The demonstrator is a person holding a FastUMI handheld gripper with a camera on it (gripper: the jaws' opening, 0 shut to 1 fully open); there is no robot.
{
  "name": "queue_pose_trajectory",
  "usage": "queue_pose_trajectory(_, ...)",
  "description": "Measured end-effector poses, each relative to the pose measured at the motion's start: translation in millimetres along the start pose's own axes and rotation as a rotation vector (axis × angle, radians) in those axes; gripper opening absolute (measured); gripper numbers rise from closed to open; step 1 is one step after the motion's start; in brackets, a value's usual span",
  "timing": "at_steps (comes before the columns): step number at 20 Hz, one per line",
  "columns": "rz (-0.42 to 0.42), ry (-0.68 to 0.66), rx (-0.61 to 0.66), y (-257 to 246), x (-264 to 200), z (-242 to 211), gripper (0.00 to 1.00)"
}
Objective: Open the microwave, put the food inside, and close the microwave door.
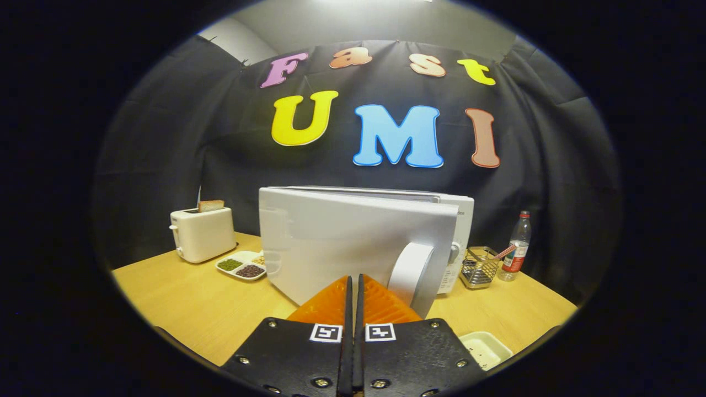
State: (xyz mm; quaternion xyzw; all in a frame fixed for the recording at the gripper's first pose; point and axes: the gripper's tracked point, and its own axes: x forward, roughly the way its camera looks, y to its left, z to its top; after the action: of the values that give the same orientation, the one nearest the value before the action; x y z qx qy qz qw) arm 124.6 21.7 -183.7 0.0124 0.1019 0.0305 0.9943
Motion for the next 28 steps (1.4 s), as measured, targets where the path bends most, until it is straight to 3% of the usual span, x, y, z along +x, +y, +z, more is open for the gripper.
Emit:
queue_pose_trajectory(5,-0.082,0.007,-0.006,-27.6,38.2,-2.5,0.01)
queue_pose_trajectory(20,-0.182,0.028,-0.044,-66.6,139.6,2.8,0.01)
queue_pose_trajectory(23,-0.19,0.01,-0.044,-66.6,145.9,6.5,0.01)
queue_pose_trajectory(25,-0.202,0.01,-0.115,-65.0,146.0,5.3,0.01)
queue_pose_trajectory(28,-0.147,0.049,-0.046,-48.6,133.0,3.7,0.01)
